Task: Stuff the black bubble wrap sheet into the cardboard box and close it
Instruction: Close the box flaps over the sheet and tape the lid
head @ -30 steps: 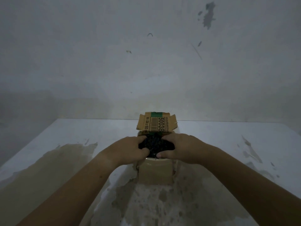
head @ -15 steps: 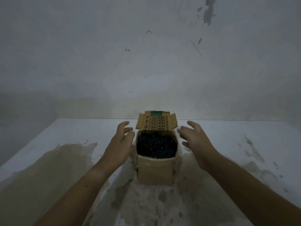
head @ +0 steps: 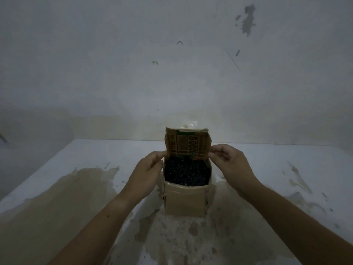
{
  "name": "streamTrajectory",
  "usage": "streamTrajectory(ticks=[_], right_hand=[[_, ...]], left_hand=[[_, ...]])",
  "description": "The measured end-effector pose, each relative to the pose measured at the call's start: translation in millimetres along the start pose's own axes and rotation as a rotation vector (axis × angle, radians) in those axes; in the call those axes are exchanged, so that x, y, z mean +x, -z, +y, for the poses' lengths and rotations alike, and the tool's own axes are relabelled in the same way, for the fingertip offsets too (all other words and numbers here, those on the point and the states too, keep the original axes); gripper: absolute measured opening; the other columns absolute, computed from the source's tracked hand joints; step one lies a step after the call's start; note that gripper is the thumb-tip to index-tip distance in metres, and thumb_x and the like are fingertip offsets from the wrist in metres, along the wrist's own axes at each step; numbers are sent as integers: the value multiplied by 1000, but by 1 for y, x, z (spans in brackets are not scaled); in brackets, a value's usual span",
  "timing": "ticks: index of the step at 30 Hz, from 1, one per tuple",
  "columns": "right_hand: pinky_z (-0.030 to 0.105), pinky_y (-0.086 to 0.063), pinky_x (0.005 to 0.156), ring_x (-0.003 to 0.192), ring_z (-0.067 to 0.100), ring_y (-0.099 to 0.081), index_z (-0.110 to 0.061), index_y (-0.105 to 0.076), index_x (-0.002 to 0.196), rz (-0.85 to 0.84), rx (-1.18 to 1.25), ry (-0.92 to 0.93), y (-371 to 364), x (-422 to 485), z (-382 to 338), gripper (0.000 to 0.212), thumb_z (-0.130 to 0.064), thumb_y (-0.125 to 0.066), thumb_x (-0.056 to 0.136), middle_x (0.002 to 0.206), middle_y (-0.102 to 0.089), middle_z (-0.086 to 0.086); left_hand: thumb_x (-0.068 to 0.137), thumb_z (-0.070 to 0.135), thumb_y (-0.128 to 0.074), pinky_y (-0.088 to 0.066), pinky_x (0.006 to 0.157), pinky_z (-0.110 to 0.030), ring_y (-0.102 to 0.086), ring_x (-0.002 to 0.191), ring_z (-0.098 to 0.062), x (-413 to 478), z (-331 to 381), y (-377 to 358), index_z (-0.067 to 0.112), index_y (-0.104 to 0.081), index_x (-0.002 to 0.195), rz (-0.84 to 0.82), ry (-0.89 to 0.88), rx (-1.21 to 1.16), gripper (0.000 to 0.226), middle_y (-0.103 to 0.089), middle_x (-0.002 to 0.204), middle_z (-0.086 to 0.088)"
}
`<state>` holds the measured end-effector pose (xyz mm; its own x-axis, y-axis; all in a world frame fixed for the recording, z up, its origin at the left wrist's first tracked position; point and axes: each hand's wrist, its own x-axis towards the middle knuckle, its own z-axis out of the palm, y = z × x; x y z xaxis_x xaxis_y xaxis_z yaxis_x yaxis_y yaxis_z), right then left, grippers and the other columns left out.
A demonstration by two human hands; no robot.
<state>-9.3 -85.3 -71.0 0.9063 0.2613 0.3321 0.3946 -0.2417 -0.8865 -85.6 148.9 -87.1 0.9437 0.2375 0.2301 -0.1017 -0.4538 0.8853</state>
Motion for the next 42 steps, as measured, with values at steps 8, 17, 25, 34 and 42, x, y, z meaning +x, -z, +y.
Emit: streamTrajectory(ticks=[8, 17, 25, 34, 42], right_hand=[[23, -49, 71, 83, 0, -63, -26, -72, 86, -72, -199, 97, 6, -3, 7, 13, -18, -61, 90, 88, -71, -16], [19, -48, 75, 90, -2, -63, -39, -58, 122, -154, -304, 173, 15, 1, -2, 26, -36, -48, 98, 96, -70, -21], [20, -42, 68, 84, -1, -62, -37, -64, 89, -260, -442, 243, 20, 1, -1, 11, -27, -67, 87, 94, -66, -22], [17, -47, 72, 93, -4, -56, -39, -63, 100, -248, -564, 386, 22, -19, -11, 18, -38, -62, 82, 101, -58, -29], [25, -52, 83, 93, 0, -57, -30, -66, 107, -202, -614, 323, 17, -37, -6, 21, -26, -65, 86, 108, -63, -20]], left_hand=[[106, 41, -31, -43, 89, -14, -56, 108, 7, -8, -3, -2, 34, -63, 113, -3, -24, -28, 34, -64, 111, 22], [100, 22, -51, -49, 89, -25, -59, 109, 1, -11, 16, -9, 27, -50, 117, 190, -192, -65, 17, -64, 112, 15], [97, 9, -48, -40, 105, -18, -48, 124, 8, -25, 0, 0, 26, -57, 133, 22, -284, 117, 41, -56, 134, 17], [102, 42, -35, -28, 108, -38, -43, 120, -4, -33, -9, 7, 32, -50, 140, 11, -366, 456, 43, -46, 118, 18], [99, 46, -40, -28, 105, -34, -38, 123, 1, -41, -10, 3, 32, -55, 131, -6, -357, 424, 37, -42, 120, 20]])
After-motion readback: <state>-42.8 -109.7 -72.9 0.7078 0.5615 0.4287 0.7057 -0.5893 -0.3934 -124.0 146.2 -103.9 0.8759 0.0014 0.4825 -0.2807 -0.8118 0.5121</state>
